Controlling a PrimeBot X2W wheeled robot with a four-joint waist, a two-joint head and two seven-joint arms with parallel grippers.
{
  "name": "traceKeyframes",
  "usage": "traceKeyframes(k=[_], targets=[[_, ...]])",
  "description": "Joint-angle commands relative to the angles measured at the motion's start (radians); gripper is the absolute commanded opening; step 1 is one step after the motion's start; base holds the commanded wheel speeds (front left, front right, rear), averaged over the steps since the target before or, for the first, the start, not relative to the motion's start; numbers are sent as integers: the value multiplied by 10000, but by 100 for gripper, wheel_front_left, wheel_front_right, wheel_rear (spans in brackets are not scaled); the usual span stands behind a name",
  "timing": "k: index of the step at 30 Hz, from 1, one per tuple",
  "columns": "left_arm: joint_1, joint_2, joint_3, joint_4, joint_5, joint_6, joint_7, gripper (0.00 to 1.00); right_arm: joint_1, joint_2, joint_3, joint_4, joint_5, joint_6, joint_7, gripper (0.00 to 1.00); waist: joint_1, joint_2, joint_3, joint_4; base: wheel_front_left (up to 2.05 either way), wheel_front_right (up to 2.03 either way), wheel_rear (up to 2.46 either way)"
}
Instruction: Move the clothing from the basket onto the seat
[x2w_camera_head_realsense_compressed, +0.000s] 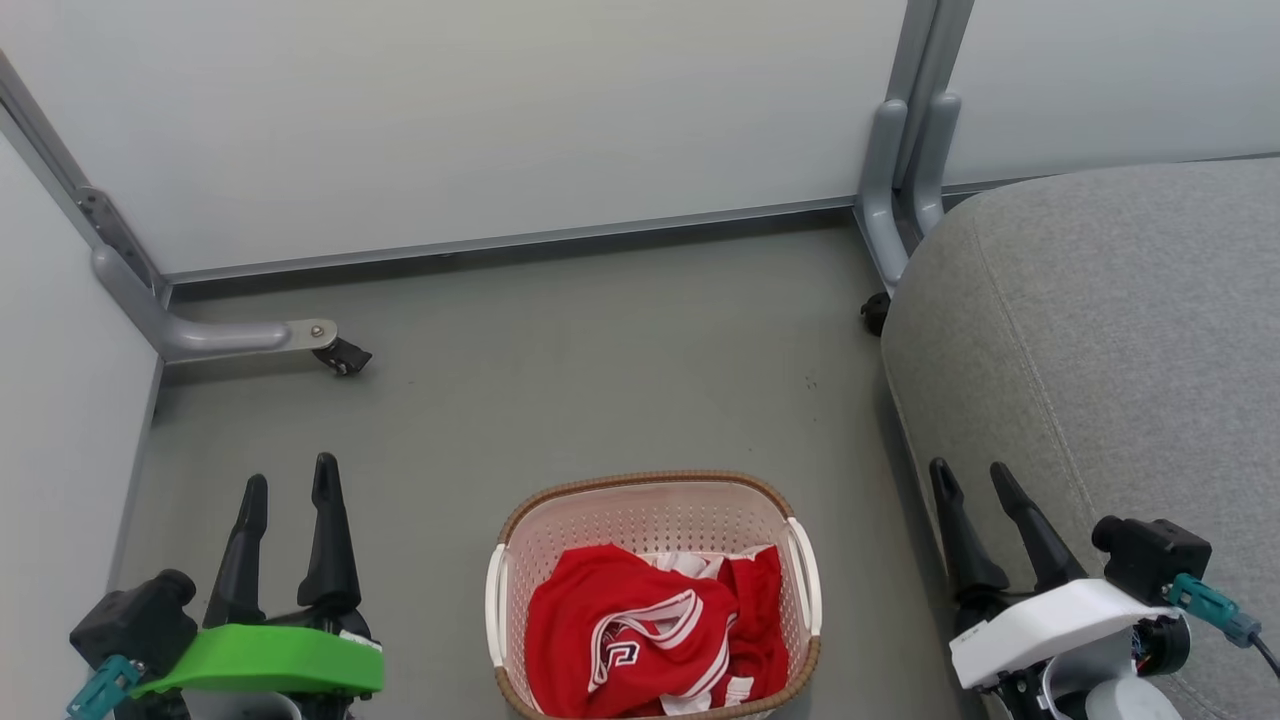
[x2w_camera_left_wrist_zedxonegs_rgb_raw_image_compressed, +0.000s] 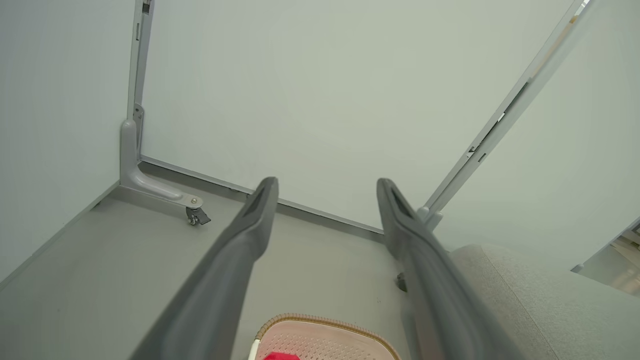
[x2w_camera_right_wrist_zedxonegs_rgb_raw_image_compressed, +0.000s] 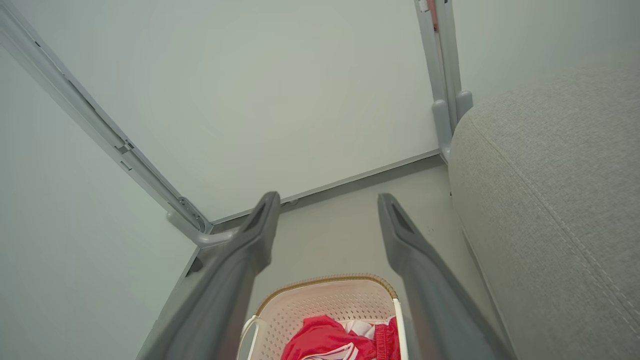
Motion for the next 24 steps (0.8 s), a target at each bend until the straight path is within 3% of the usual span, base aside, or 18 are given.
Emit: traceKeyframes(k=[1, 24], targets=[[58, 85, 5, -171, 361, 38, -105, 100, 65, -69, 47, -155, -347, 3, -101, 100, 0, -1, 3, 10, 0, 0, 0], [278, 80, -118, -631, 2603, 6, -661, 100, 208, -88, 380, -522, -2612, 2, -657, 100, 0, -1, 51, 118, 0, 0, 0]])
